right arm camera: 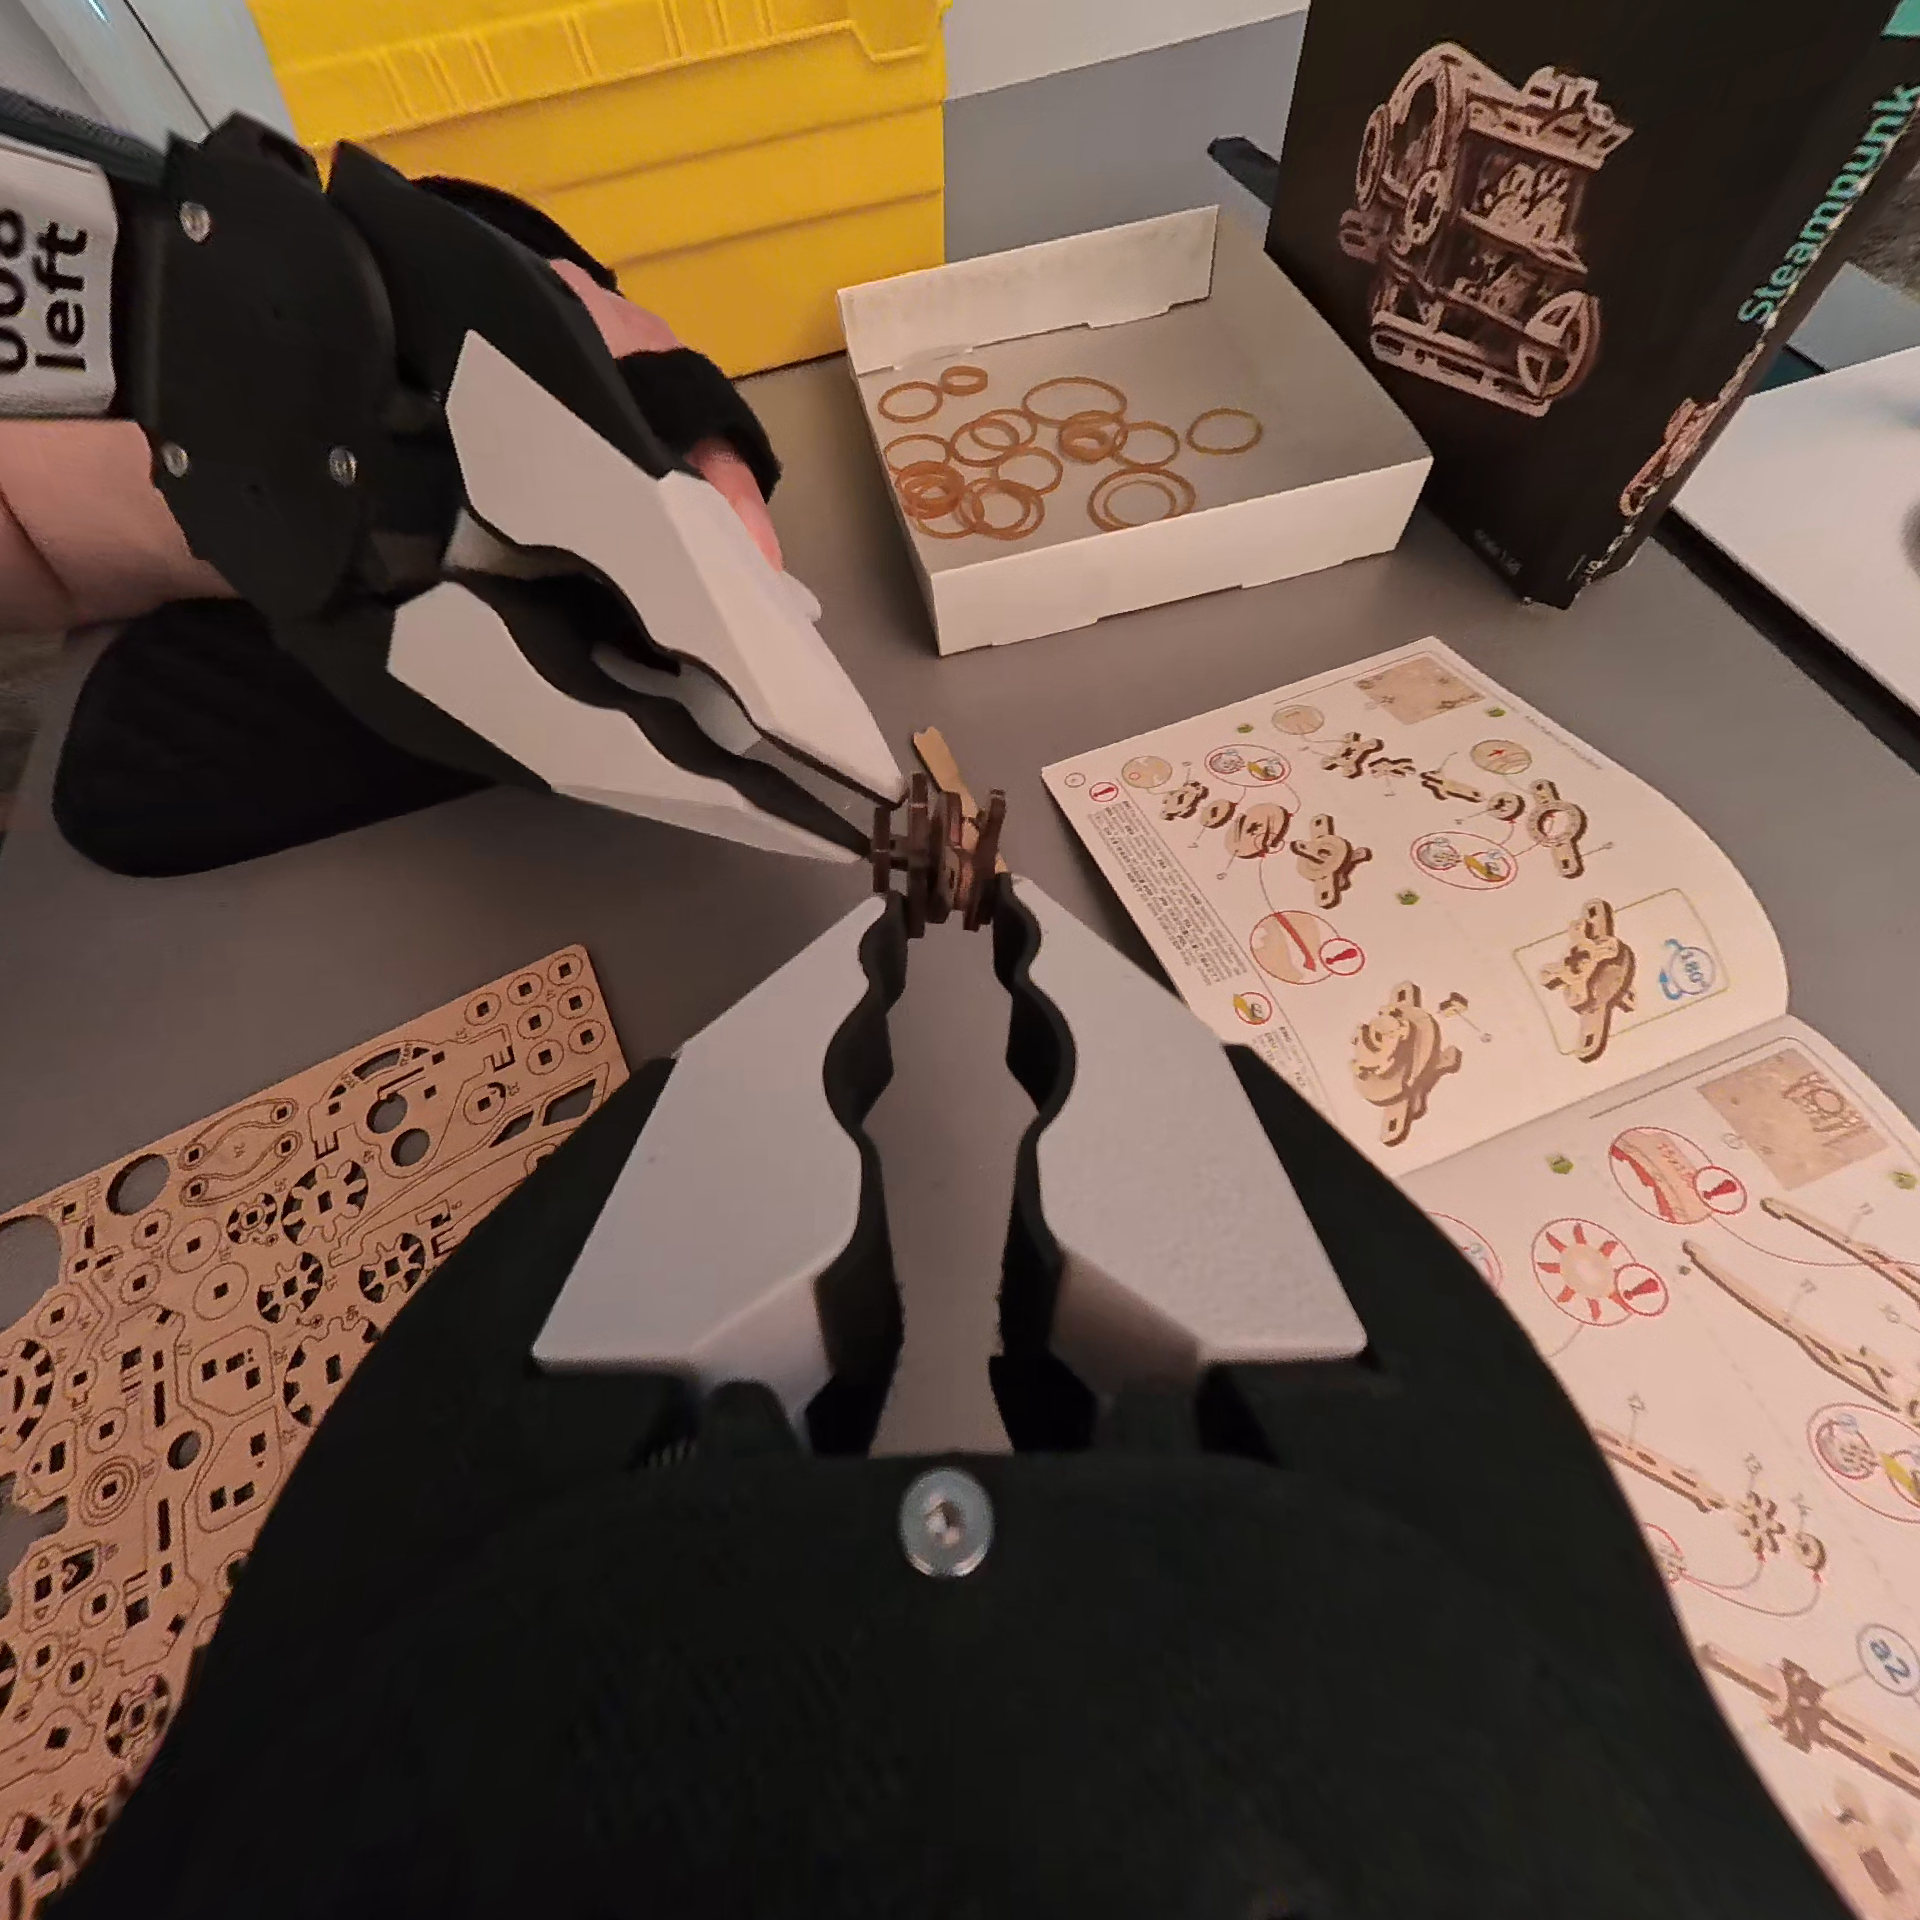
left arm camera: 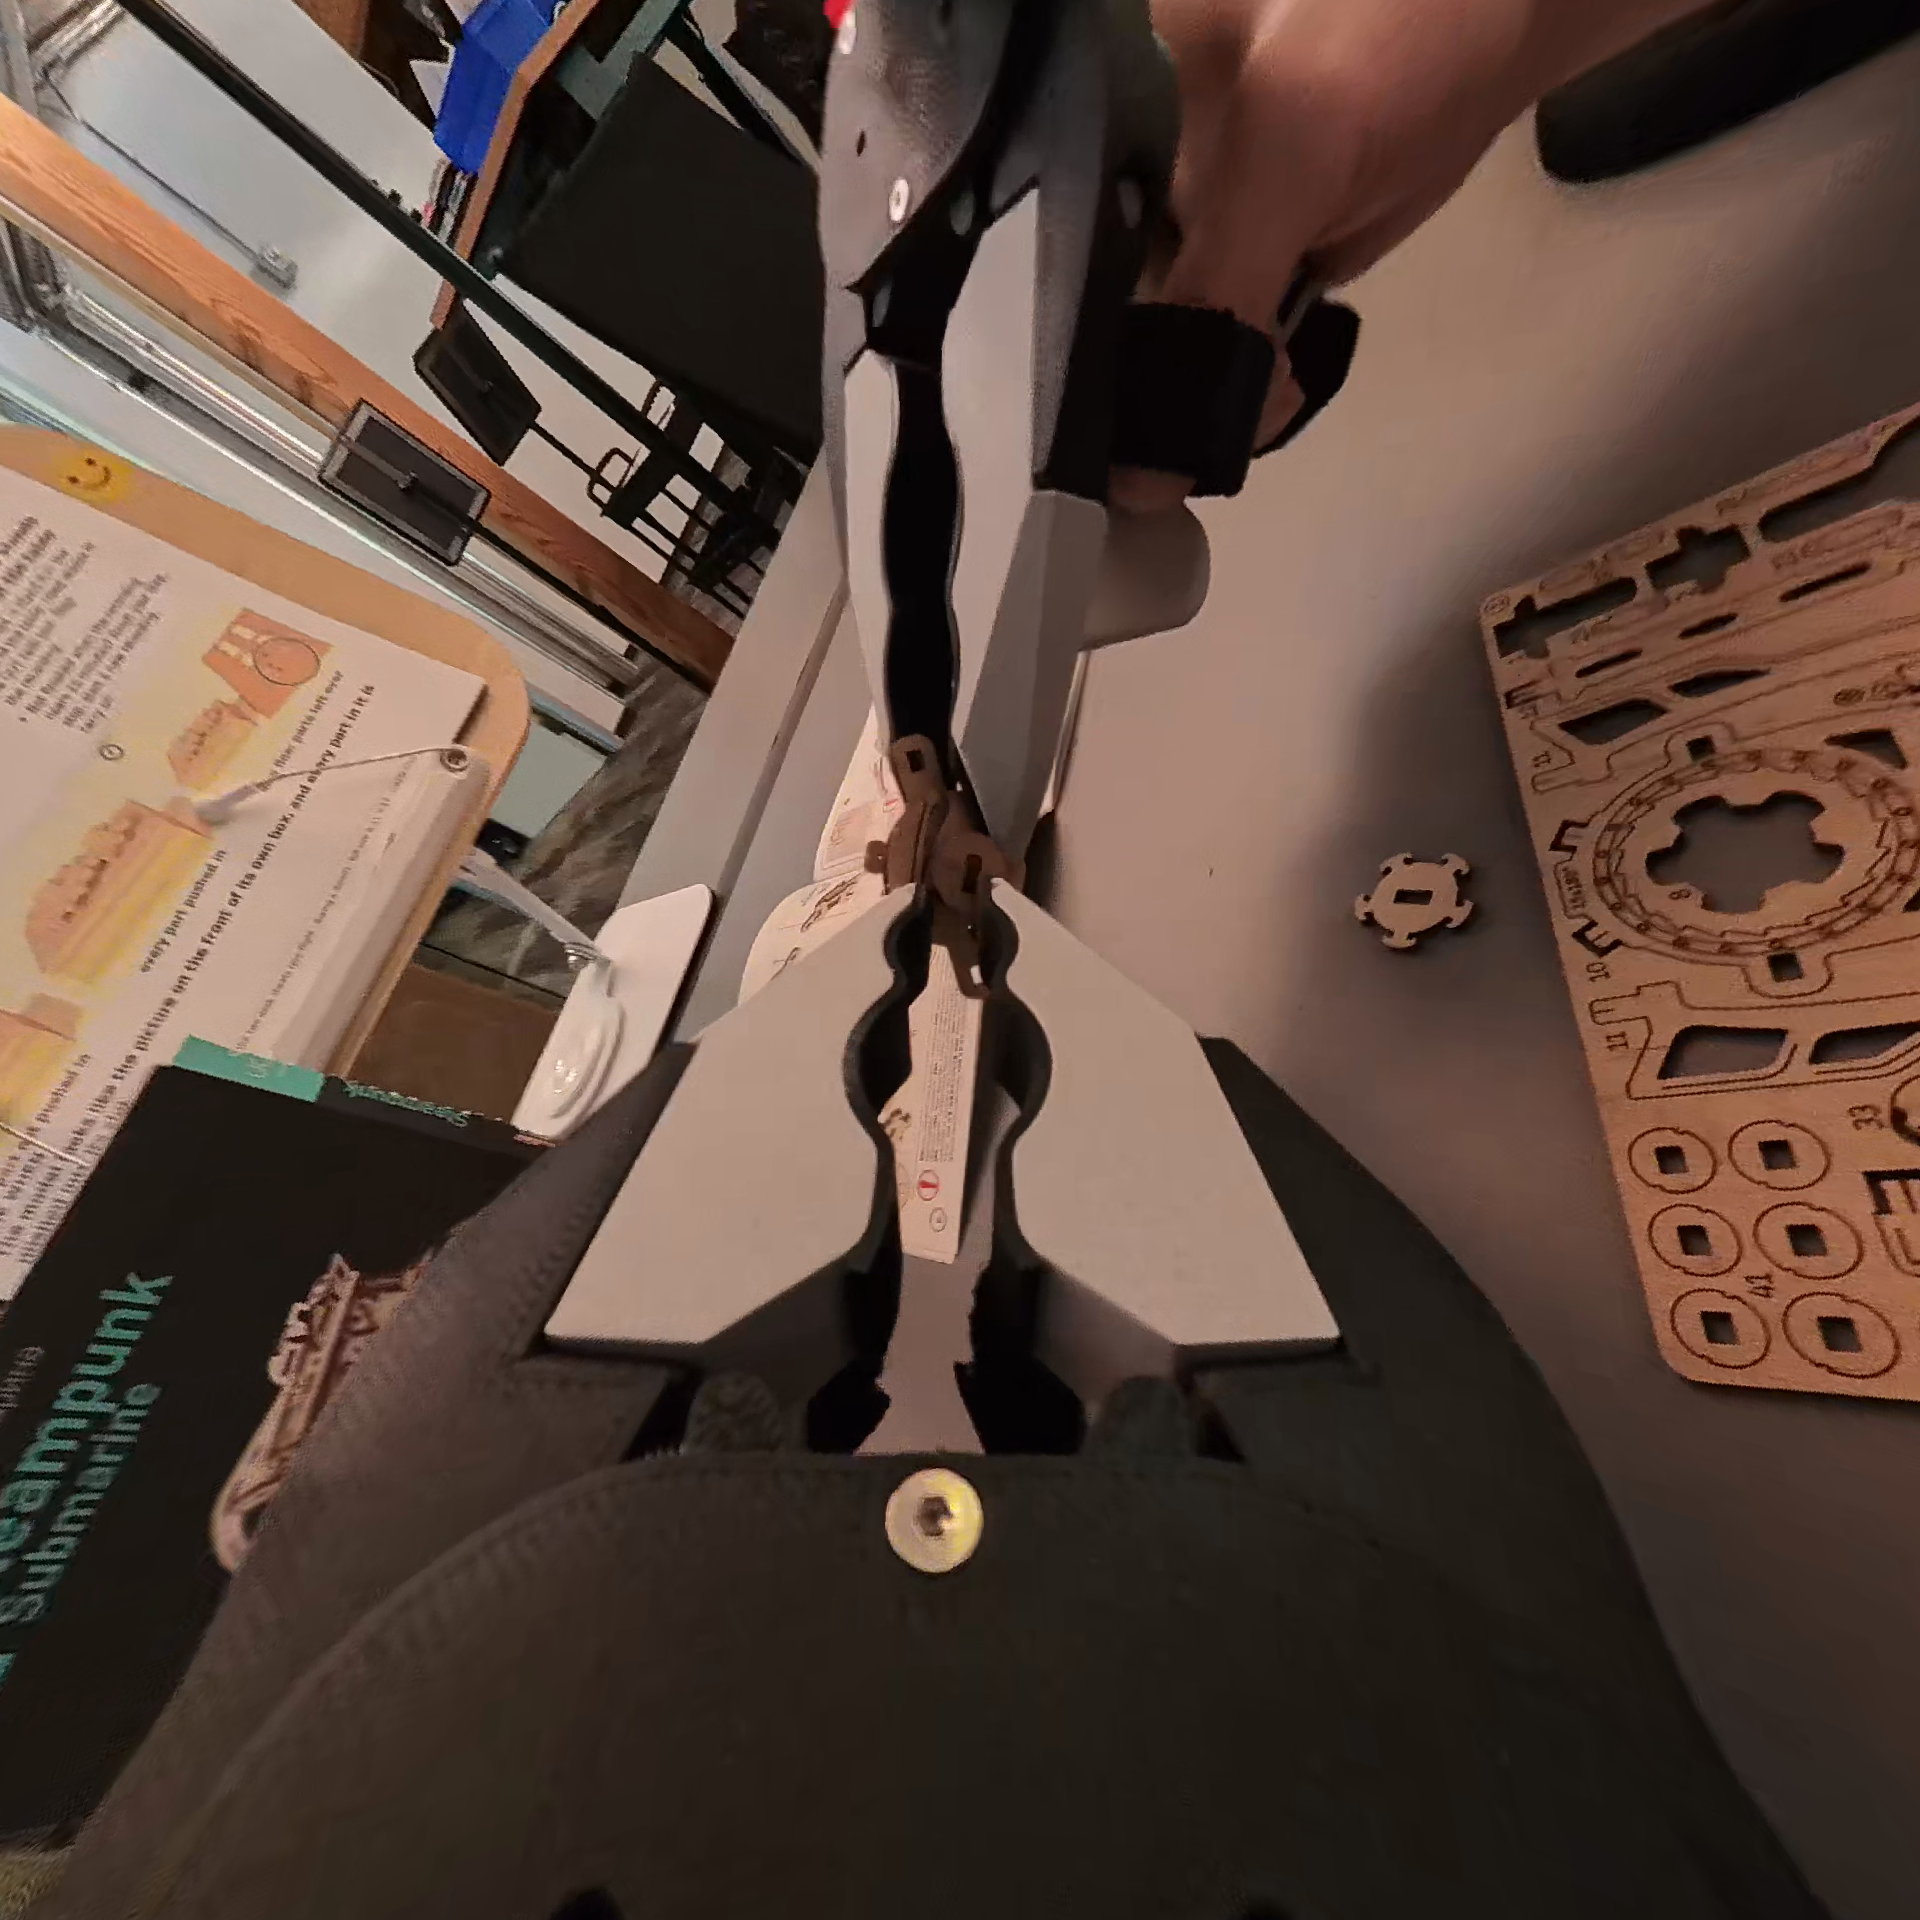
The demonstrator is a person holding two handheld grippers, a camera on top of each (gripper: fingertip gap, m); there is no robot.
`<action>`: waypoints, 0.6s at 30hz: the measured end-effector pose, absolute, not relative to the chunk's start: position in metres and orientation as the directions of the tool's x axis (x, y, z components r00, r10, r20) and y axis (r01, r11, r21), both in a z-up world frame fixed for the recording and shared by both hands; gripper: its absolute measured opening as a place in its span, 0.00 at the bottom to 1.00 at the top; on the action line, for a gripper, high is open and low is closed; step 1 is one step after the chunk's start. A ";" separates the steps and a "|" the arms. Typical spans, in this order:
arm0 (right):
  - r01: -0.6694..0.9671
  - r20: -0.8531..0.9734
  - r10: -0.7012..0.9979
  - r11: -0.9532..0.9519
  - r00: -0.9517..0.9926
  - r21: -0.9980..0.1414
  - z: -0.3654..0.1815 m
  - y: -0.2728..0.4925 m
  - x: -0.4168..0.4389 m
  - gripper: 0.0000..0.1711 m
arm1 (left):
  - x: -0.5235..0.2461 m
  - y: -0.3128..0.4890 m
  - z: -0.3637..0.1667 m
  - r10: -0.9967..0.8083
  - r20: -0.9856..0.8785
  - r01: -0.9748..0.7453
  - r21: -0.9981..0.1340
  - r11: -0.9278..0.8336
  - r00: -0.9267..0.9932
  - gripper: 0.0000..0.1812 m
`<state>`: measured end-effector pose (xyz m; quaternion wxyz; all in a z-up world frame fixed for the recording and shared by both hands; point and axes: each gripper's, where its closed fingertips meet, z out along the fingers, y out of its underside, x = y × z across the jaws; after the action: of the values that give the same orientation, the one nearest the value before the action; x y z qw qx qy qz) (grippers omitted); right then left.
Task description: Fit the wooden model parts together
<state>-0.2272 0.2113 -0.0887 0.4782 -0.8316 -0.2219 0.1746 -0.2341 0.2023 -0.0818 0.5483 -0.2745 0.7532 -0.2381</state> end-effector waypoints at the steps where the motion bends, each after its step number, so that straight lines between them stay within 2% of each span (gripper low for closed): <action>1: 0.203 -0.075 0.538 -0.439 0.840 -0.875 -0.088 0.211 -0.227 0.09 | -0.234 0.202 -0.080 -0.695 -0.673 -0.151 -0.683 0.715 -0.253 0.03; 7: 0.182 -0.095 0.531 -0.446 0.842 -0.876 -0.088 0.212 -0.227 0.09 | -0.234 0.202 -0.079 -0.771 -0.575 -0.166 -0.761 0.627 -0.275 0.03; 15: 0.185 -0.079 0.508 -0.448 0.858 -0.875 -0.089 0.214 -0.227 0.08 | -0.233 0.202 -0.077 -0.785 -0.564 -0.174 -0.772 0.611 -0.255 0.02; 18: 0.175 -0.083 0.490 -0.457 0.868 -0.872 -0.089 0.215 -0.226 0.08 | -0.233 0.203 -0.077 -0.749 -0.618 -0.164 -0.734 0.659 -0.240 0.02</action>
<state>-0.2261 0.2150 -0.0887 0.4820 -0.8375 -0.1986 0.1637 -0.2331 0.2034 -0.0769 0.5332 -0.3089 0.7383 -0.2742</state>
